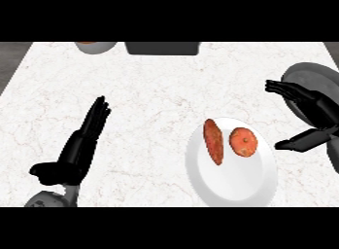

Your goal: Pick the sweet potato from the plate and place it in the pan

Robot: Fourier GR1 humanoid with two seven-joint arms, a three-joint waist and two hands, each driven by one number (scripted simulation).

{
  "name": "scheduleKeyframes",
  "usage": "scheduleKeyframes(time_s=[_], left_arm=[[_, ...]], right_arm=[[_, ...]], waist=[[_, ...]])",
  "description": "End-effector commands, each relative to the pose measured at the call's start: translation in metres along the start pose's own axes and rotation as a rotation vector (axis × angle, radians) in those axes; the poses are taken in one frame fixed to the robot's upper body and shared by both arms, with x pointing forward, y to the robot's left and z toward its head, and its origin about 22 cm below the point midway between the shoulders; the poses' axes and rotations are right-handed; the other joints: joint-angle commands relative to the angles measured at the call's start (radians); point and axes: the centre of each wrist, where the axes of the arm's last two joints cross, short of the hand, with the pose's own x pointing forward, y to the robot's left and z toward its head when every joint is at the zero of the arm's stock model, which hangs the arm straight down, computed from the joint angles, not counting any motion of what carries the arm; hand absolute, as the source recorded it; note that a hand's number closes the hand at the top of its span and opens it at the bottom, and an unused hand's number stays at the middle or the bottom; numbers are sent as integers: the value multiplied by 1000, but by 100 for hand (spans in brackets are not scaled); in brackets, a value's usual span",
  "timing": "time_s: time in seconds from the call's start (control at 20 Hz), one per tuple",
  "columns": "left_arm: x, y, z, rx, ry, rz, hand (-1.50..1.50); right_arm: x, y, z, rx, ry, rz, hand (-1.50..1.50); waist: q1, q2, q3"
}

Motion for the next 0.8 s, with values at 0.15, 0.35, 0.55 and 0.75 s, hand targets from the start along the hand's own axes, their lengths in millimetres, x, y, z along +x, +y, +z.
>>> scheduleKeyframes(time_s=[0.15, 0.35, 0.55, 0.75], left_arm=[[-5, 3, -3, -1, -2, 0, 0], [-3, -13, -5, 3, -2, -3, 0], [-8, -7, 0, 1, 2, 3, 0], [-14, -9, -4, 17, -4, -8, 0]], right_arm=[[17, -5, -34, 231, 20, 184, -150], [32, 7, -71, 326, 93, 312, -150], [22, 45, -88, 493, 182, 473, -150], [14, 73, -92, 625, 210, 577, -150]], waist=[[-8, -4, -2], [-10, -6, -2], [-1, -4, -2], [-13, -5, -2]])
